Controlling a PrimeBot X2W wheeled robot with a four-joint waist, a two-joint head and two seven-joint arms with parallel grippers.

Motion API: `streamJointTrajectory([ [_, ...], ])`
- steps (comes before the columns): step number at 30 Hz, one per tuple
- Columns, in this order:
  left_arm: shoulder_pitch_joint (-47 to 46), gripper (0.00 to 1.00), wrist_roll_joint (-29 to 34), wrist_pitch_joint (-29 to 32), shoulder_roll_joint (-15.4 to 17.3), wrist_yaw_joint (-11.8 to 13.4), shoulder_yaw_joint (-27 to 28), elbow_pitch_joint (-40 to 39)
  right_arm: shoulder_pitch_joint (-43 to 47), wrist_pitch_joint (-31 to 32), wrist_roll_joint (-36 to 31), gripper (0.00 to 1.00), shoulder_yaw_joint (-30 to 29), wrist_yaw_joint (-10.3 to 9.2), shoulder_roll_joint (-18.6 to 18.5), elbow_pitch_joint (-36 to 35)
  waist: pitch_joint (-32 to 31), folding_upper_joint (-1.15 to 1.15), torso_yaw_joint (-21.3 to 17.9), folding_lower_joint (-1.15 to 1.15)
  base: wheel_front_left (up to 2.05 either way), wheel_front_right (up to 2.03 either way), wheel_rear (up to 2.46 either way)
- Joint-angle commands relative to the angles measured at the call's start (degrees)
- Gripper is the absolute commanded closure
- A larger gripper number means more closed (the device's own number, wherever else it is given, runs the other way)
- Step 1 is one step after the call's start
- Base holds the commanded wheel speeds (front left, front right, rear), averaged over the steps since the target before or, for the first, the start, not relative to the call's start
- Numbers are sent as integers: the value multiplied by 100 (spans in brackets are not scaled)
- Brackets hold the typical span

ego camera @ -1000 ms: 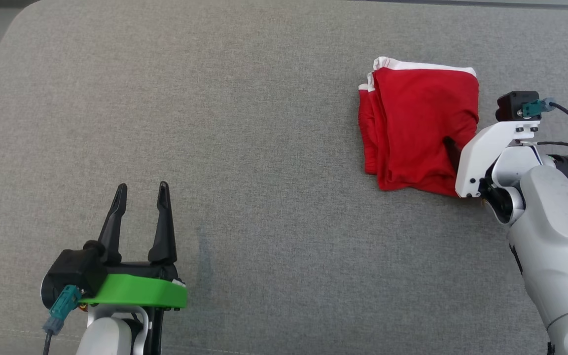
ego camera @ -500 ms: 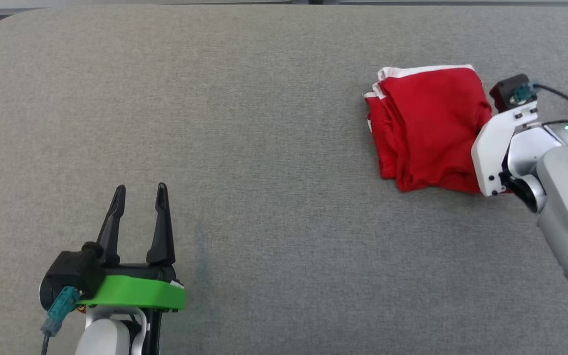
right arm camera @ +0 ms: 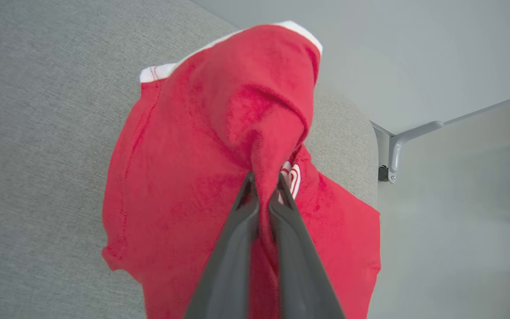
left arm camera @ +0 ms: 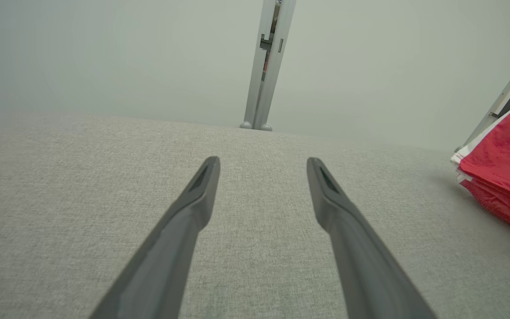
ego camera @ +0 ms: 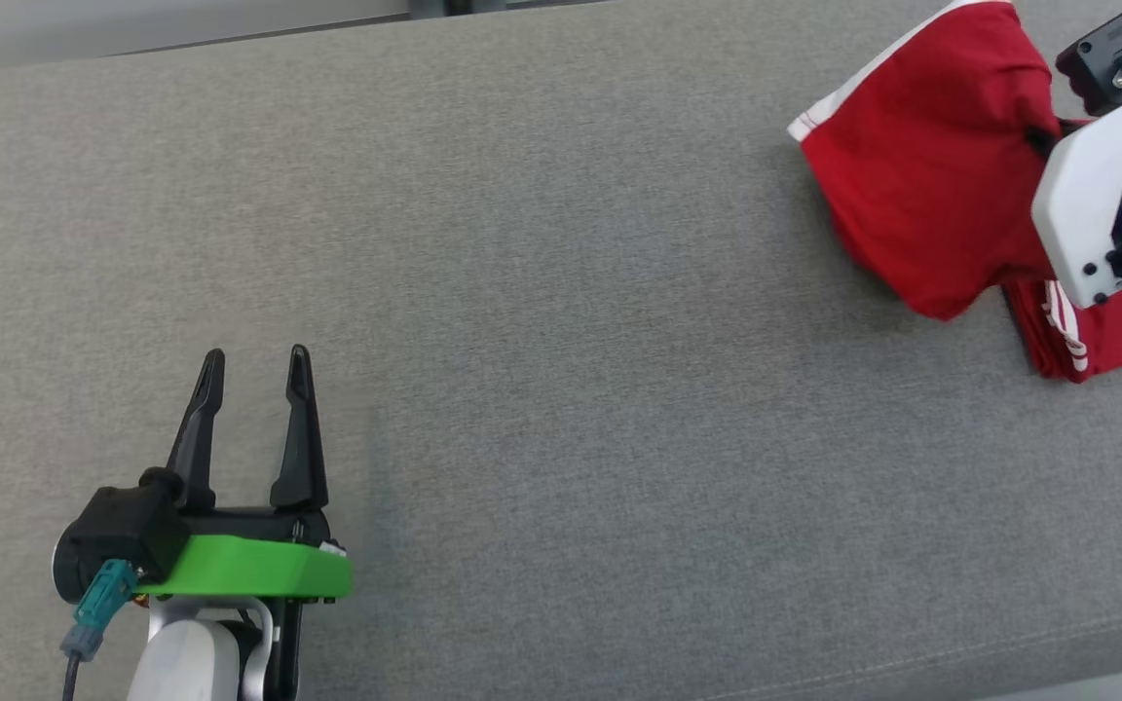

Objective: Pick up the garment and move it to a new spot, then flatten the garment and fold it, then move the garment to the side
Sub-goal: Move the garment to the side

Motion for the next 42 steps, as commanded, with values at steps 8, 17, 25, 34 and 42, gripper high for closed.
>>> streamJointTrajectory([
  [8,-282,0,192,-13,21,-88,67,-35,419,-84,-169,100,-562,-11,-566,-103,470,0,-451,0,0,0,0],
  [17,-523,0,393,-13,28,-142,13,-22,828,-575,-632,100,-1412,-12,-808,718,873,0,-233,0,0,0,0],
  [25,-725,0,448,-13,51,-152,-107,-56,1053,-1222,-1059,98,-2284,-12,-525,1448,1118,0,16,0,0,0,0],
  [34,-698,0,462,-13,96,-156,-96,9,1016,-1848,-1617,0,-3036,-11,22,1800,939,0,55,0,0,0,0],
  [42,-288,0,451,-14,45,-156,153,45,1411,-2758,-895,0,-3006,-11,1033,1059,95,0,-29,0,0,0,0],
])
